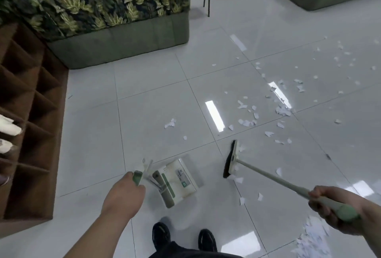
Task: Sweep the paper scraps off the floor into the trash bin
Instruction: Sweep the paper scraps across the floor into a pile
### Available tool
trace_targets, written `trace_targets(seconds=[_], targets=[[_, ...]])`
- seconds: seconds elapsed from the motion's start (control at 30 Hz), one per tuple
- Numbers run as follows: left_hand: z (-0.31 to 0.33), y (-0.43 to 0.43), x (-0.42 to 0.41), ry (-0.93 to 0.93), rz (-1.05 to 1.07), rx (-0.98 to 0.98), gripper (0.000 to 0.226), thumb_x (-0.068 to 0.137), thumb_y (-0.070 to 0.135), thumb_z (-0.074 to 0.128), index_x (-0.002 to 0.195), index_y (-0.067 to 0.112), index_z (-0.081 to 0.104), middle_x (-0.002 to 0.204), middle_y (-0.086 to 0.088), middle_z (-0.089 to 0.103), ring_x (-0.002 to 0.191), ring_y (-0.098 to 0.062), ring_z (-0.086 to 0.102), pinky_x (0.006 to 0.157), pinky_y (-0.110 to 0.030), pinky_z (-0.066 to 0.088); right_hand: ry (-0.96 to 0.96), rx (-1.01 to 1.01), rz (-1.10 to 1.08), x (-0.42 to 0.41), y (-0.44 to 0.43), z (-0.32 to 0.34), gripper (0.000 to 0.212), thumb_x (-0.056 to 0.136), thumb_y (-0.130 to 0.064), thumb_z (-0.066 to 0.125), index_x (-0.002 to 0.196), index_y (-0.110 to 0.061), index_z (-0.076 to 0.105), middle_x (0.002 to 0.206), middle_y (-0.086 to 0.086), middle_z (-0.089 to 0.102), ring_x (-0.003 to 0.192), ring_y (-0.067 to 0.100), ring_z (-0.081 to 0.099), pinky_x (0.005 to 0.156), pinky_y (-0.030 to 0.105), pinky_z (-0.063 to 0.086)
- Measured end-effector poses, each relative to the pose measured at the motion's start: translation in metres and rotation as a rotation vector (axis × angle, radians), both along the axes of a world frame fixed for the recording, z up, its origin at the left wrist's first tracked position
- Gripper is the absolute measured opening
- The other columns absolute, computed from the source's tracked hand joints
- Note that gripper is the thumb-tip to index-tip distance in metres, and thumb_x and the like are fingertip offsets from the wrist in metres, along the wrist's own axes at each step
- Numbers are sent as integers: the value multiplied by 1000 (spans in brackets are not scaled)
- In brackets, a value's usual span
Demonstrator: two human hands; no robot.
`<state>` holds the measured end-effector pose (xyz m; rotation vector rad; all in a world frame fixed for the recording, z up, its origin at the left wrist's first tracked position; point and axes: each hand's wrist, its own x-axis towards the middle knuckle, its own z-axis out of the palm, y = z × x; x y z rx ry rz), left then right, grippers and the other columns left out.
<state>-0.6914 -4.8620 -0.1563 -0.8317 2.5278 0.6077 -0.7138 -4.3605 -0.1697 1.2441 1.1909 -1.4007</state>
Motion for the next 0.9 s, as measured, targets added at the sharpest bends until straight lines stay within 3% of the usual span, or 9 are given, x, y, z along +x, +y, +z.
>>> trace_targets(seconds=[0.1, 0.23, 0.37, 0.43, 0.7, 0.9], targets=[[1, 1, -18, 16, -38, 12, 15, 93, 18, 48, 107, 18, 55, 88, -4, 62, 73, -22, 61, 58, -29, 43, 74, 18, 0, -4, -8, 9, 15, 80, -12, 56, 69, -4, 52, 51, 4, 46, 27, 15, 45, 27, 17, 36], [-1, -10, -39, 22, -66, 39, 9, 93, 17, 48, 99, 17, 55, 86, -5, 62, 72, -22, 61, 58, -29, 43, 172, -12, 0, -21, -43, 8, 11, 74, -11, 58, 77, -8, 49, 60, 4, 48, 31, 13, 43, 29, 16, 32], [-5, -40, -62, 15, -50, 79, 7, 93, 17, 49, 95, 16, 56, 85, -7, 63, 71, -24, 61, 59, -28, 43, 214, -88, 22, -63, -111, -1, 15, 76, -11, 57, 88, -16, 49, 63, 1, 50, 32, 13, 43, 31, 15, 31], [-6, -59, -74, 2, -37, 92, 6, 93, 18, 49, 92, 16, 55, 83, -8, 63, 67, -24, 59, 58, -28, 42, 224, -137, 38, -90, -153, -8, 12, 75, -11, 57, 84, -15, 51, 63, -1, 51, 32, 12, 44, 31, 15, 31], [-9, -141, -126, -67, 10, 93, 6, 90, 16, 49, 90, 13, 54, 79, -7, 61, 60, -23, 52, 55, -28, 38, 141, -261, 126, -207, -322, -56, 11, 74, -15, 58, 83, -14, 53, 64, -5, 56, 38, 9, 46, 35, 16, 35], [-19, -184, -172, -110, -9, 101, 6, 90, 17, 48, 84, 16, 50, 75, -4, 55, 59, -22, 47, 55, -28, 35, 22, -264, 100, -249, -381, -84, 8, 79, -19, 60, 82, -13, 54, 57, -4, 57, 37, 8, 50, 35, 15, 41]])
